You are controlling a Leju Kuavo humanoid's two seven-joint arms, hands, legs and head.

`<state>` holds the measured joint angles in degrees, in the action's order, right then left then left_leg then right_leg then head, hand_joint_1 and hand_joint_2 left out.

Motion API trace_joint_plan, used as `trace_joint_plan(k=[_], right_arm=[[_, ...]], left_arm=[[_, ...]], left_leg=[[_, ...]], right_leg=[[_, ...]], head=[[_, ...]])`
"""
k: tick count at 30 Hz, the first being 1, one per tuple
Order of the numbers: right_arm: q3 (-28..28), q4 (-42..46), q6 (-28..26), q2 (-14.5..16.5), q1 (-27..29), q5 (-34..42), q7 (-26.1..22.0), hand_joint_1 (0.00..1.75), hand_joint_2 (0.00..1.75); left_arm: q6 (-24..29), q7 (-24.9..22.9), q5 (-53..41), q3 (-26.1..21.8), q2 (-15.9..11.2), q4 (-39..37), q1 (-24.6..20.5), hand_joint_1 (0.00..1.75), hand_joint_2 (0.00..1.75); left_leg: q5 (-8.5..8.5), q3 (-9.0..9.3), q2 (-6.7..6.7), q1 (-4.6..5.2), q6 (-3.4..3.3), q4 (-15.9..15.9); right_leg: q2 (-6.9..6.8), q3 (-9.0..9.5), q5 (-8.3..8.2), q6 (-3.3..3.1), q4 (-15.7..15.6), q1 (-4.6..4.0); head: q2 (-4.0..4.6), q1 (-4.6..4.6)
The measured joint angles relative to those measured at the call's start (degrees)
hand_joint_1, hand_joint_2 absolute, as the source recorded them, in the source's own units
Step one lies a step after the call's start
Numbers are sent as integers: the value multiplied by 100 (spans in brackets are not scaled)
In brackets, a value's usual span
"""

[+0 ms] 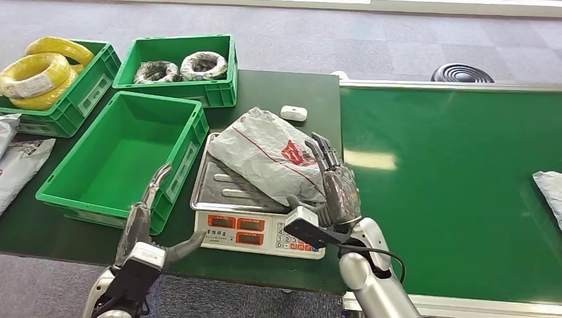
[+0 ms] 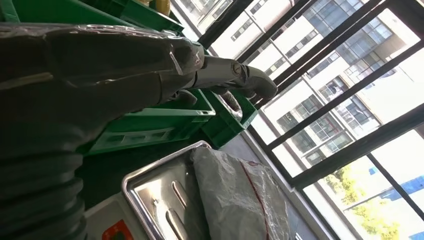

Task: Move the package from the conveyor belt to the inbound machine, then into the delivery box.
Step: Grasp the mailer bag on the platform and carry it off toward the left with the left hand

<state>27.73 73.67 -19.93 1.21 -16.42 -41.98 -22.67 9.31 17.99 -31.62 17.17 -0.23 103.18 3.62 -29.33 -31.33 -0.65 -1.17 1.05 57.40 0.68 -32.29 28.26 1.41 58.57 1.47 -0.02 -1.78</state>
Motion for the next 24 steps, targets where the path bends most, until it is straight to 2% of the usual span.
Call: trace_joint_plan(k=[8,12,15,20,24], right_arm=[[-10,1729,-288,-116,843,-114,73,0,175],[-152,2778,-866,-268,1392,1,57,0,175],[-421,3500,-1333,-393,1791,353,17,0,175],[-997,4322,-1872,-605,2466,1003,-376,0,175],[-1563,4791,-1963,-711,2998,1598,-954,0,175]], left_arm=[[-60,-904,-760,638,95,-711,-1106,0,175],[30,-1271,-1106,881,239,-1306,-1637,0,175],[94,-1461,-1248,1030,373,-1800,-1986,0,175],[34,-1691,-1410,1287,623,-2664,-2465,0,175],[42,-1900,-1587,1530,917,-3662,-2843,0,175]], left_leg=[[0,1,-4,0,0,2],[0,-1,-3,2,-1,4],[-2,-3,-2,4,-2,4],[-3,-4,-2,6,-3,5],[-3,-4,5,5,-3,4]], right_leg=[[-2,-1,-1,0,-1,0],[-1,-5,-1,0,-2,2],[-1,-6,-1,0,-3,4],[0,-7,-1,1,-6,6],[5,-7,-3,0,-5,6]], head=[[0,-1],[0,0],[0,0],[0,-2],[0,-2]])
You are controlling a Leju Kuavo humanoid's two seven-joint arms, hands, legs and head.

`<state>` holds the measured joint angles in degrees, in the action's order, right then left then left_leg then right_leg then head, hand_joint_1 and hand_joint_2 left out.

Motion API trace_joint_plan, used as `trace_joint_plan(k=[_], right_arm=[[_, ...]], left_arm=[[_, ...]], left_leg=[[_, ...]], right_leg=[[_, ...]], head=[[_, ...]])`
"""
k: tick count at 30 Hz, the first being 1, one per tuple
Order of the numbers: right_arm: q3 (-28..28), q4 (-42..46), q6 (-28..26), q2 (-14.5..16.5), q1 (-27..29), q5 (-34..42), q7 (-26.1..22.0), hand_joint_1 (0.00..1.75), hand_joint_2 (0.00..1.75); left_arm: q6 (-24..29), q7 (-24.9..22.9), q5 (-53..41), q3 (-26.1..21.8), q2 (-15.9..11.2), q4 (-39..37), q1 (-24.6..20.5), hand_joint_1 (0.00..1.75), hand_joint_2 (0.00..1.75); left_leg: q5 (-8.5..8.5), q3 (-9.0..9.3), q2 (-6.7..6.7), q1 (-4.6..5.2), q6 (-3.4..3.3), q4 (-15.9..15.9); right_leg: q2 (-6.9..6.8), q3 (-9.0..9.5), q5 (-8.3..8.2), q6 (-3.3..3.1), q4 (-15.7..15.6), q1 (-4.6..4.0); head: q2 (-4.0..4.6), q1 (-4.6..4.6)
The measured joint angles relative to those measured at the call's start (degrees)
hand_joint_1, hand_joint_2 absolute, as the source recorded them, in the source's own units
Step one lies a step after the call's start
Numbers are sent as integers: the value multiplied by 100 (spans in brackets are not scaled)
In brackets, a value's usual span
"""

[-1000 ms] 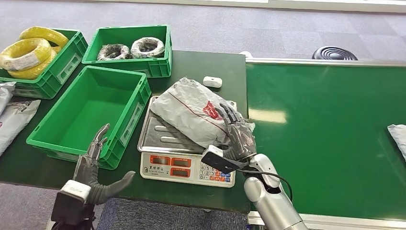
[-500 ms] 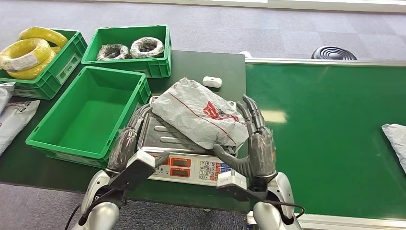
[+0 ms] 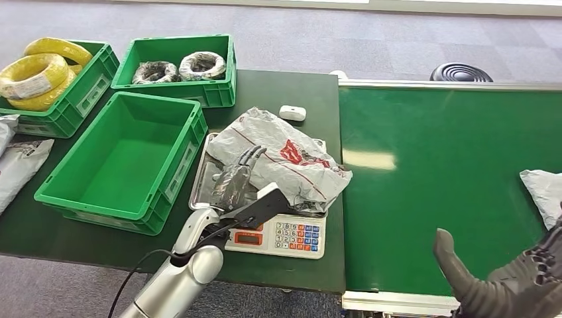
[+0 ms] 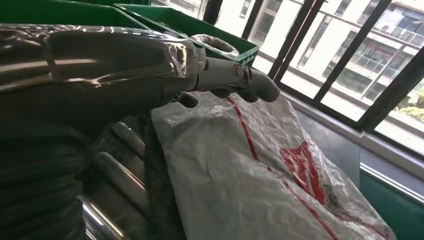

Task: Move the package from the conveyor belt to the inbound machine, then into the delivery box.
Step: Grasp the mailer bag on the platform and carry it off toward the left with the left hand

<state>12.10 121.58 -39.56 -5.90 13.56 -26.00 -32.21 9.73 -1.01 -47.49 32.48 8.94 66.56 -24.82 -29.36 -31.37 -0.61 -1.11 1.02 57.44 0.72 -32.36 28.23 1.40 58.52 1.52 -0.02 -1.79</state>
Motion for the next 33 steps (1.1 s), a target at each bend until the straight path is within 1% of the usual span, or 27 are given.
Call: trace_joint_plan(k=[1,3,6,15,16,19,20,23,27,30,33], right_arm=[[-109,78,-1,-16,70,113,-88,0,175],[-204,139,-1,-53,103,224,-120,0,175],[-252,152,-1,-113,97,261,-107,0,175],[-324,151,-1,-186,80,215,-47,0,175],[-316,146,-1,-197,62,214,-2,0,175],[-219,83,19,-231,-37,235,168,0,175],[-166,40,32,-235,-75,250,211,0,175],[-16,-123,86,-237,-179,339,286,0,175],[131,-365,222,-235,-325,525,319,0,175],[225,-565,339,-234,-455,603,361,0,175],[290,-734,427,-229,-522,624,434,0,175]], left_arm=[[42,-81,-37,49,75,-262,-94,0,175],[125,-232,-87,99,191,-721,-264,0,175],[180,-299,-103,130,337,-1316,-472,0,175],[307,-352,-101,171,535,-2093,-840,0,175],[378,-379,-101,171,552,-2166,-871,9,175],[805,-433,-133,171,617,-2437,-945,137,175],[991,-442,-150,171,643,-2539,-968,172,175],[1468,-411,-134,149,698,-2794,-1030,175,175],[1857,-318,-30,37,672,-2912,-1041,175,175],[2074,-242,8,-124,559,-2873,-1016,175,175],[2210,-185,3,-350,364,-2613,-928,175,175]], left_leg=[[0,0,2,0,0,0],[0,1,1,0,0,0],[1,4,1,0,0,0],[1,4,-2,0,0,-1],[1,4,-2,0,0,-1],[1,4,-1,0,0,-1],[1,5,-1,-1,0,-1],[2,4,-2,-1,0,-1],[2,3,-1,-2,0,-2],[2,2,-2,-2,0,-3],[2,2,-1,-3,1,-3]], right_leg=[[1,0,-1,0,0,0],[1,2,-1,0,0,0],[1,5,-2,0,1,-1],[0,9,-2,1,2,-1],[0,9,-2,1,2,-1],[0,9,-2,1,2,-1],[0,10,-3,1,2,-1],[0,11,-3,1,4,-1],[1,10,-2,1,5,-2],[1,9,-2,0,5,-3],[1,9,-2,0,6,-4]], head=[[0,-1],[0,-1],[0,-1],[0,-1],[0,-1],[0,-1],[0,-1],[0,0],[0,-1],[0,-1],[0,-1]])
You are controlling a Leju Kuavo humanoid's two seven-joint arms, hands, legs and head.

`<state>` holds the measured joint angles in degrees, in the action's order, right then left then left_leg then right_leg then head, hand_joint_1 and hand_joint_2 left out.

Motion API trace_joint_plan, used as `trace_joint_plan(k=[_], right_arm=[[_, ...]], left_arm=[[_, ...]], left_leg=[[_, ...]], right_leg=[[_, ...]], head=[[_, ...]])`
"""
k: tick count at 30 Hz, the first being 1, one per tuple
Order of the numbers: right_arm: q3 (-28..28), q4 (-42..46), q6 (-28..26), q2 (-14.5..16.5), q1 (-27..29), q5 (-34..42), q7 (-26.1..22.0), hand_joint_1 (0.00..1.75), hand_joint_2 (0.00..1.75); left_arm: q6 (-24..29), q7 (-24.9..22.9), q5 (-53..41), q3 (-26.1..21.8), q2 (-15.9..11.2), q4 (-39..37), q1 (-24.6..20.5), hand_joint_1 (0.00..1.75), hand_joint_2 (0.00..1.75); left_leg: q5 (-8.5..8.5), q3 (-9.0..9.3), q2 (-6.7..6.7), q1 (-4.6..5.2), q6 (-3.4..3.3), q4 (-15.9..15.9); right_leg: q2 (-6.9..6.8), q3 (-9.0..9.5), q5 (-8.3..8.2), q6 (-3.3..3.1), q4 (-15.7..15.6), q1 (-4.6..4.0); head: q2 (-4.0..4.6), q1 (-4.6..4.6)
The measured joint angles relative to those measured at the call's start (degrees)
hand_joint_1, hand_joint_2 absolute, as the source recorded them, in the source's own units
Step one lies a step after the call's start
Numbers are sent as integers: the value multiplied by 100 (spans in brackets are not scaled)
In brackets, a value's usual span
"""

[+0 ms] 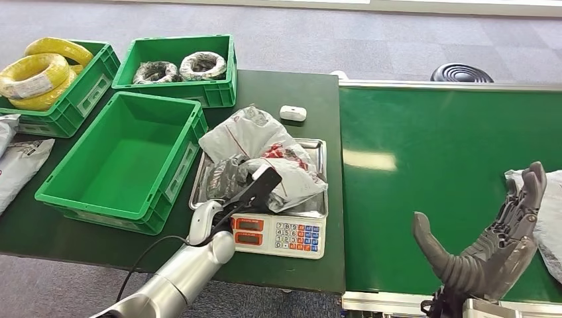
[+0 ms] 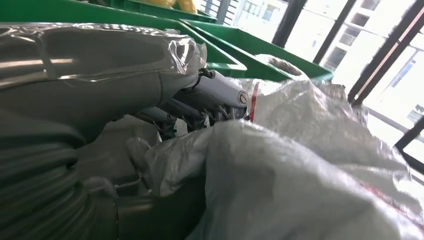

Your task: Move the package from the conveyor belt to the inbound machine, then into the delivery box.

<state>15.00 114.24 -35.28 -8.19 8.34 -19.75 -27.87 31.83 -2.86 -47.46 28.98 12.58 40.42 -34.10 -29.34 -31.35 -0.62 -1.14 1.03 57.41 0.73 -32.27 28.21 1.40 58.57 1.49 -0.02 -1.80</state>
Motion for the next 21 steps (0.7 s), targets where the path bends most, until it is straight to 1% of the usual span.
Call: trace_joint_plan(k=[4,7,10,13,16,21], right_arm=[[61,-151,10,1,-14,7,20,0,175],[78,-202,4,1,-7,-1,28,0,175],[82,-238,-5,1,52,-50,54,0,175],[81,-246,-23,1,137,-91,69,0,175],[73,-247,-25,1,207,-116,86,0,175],[57,-242,-22,9,304,-209,167,0,175]], left_arm=[[11,9,-166,-361,-290,582,155,175,175],[5,18,-307,-594,-451,1151,279,175,175],[-78,-10,-474,-878,-652,2027,380,175,175],[-277,-118,-714,-1192,-860,2913,401,175,175],[-461,-186,-885,-1511,-1021,3613,398,175,175],[-611,-317,-981,-1961,-1267,4225,388,175,175]], left_leg=[[1,-1,0,-1,1,0],[1,-3,2,-1,1,0],[1,-4,4,-1,1,0],[1,-6,2,-1,1,0],[1,-5,2,-2,1,-1],[1,-4,2,-2,1,-1]], right_leg=[[-1,-1,0,0,0,-1],[1,-2,0,0,1,-1],[4,-7,0,0,0,-1],[3,-9,1,0,0,-1],[3,-9,1,-1,1,-2],[3,-7,1,-1,0,-2]], head=[[0,0],[0,1],[0,1],[0,0],[0,0],[0,2]])
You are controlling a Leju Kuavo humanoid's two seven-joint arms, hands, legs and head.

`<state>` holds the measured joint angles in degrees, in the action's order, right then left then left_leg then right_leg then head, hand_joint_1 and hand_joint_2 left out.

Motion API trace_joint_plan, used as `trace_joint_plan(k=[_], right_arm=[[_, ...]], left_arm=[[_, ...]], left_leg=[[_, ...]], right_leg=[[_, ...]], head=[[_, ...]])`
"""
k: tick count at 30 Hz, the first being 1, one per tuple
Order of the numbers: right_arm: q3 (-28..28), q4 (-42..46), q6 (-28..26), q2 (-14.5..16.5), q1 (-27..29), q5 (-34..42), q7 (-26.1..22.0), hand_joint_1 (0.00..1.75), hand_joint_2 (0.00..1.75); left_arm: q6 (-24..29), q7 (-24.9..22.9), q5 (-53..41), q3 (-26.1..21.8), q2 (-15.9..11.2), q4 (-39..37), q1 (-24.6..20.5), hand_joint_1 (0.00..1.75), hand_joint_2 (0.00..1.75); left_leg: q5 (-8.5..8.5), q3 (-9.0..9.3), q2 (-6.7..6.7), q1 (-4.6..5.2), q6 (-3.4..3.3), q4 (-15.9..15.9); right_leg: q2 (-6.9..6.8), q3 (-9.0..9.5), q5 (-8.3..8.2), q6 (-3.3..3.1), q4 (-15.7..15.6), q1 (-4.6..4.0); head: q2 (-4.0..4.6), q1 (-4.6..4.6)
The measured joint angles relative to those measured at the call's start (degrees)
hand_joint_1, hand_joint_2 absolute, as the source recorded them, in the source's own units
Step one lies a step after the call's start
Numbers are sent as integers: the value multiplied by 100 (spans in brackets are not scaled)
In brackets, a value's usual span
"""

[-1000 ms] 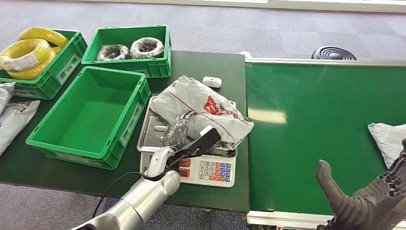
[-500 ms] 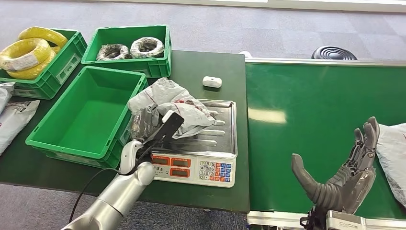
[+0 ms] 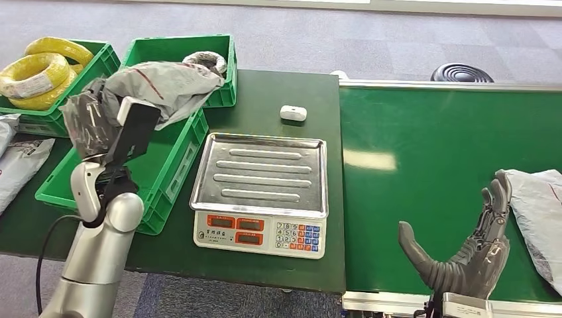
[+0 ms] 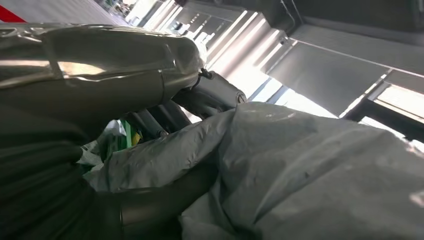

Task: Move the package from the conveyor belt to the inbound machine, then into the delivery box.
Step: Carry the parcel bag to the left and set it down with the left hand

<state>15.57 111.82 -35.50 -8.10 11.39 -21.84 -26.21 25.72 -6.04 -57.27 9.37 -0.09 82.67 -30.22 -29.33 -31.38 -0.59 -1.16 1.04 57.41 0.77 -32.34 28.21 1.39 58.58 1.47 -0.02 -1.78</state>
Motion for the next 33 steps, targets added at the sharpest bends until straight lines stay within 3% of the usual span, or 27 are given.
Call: trace_joint_plan(k=[1,4,5,10,20,25,29,33], right_arm=[[-7,5,6,6,15,-28,27,0,175],[-56,32,42,31,46,-97,118,0,175],[-81,43,53,37,53,-110,148,0,175],[-174,92,98,43,93,-104,212,0,175],[-242,96,121,33,99,-26,208,0,175],[-242,96,105,8,122,0,208,0,175],[-251,106,13,-5,258,-70,214,0,175],[-314,254,-106,-7,598,-171,223,0,175]], left_arm=[[-65,-35,12,-93,-62,41,-7,164,175],[-398,-148,174,-345,-265,-20,-74,41,175],[-576,-196,279,-410,-337,-97,-114,8,175],[-1055,-359,538,-621,-627,-528,-175,0,175],[-955,-544,215,-899,-995,-1117,-45,0,175],[-699,-673,-498,-971,-1119,-1144,80,0,175],[-169,-157,-263,-1203,-1110,-584,471,0,175],[-174,860,1530,-1343,-944,631,1149,0,175]], left_leg=[[0,1,0,0,0,0],[0,2,1,0,1,0],[1,3,1,0,1,0],[1,2,5,0,1,0],[1,-4,2,0,2,0],[1,-2,4,0,2,0],[0,-6,3,0,2,0],[-7,-13,6,1,2,-1]], right_leg=[[0,0,0,0,0,0],[0,-1,0,0,0,0],[0,0,0,0,0,0],[3,-1,0,0,1,0],[1,-4,1,-1,1,0],[2,-5,0,-1,1,0],[2,-11,2,-2,1,0],[4,-13,7,0,-1,1]], head=[[0,-1],[0,-1],[0,-1],[0,0],[0,1],[0,-1],[0,1],[0,-1]])
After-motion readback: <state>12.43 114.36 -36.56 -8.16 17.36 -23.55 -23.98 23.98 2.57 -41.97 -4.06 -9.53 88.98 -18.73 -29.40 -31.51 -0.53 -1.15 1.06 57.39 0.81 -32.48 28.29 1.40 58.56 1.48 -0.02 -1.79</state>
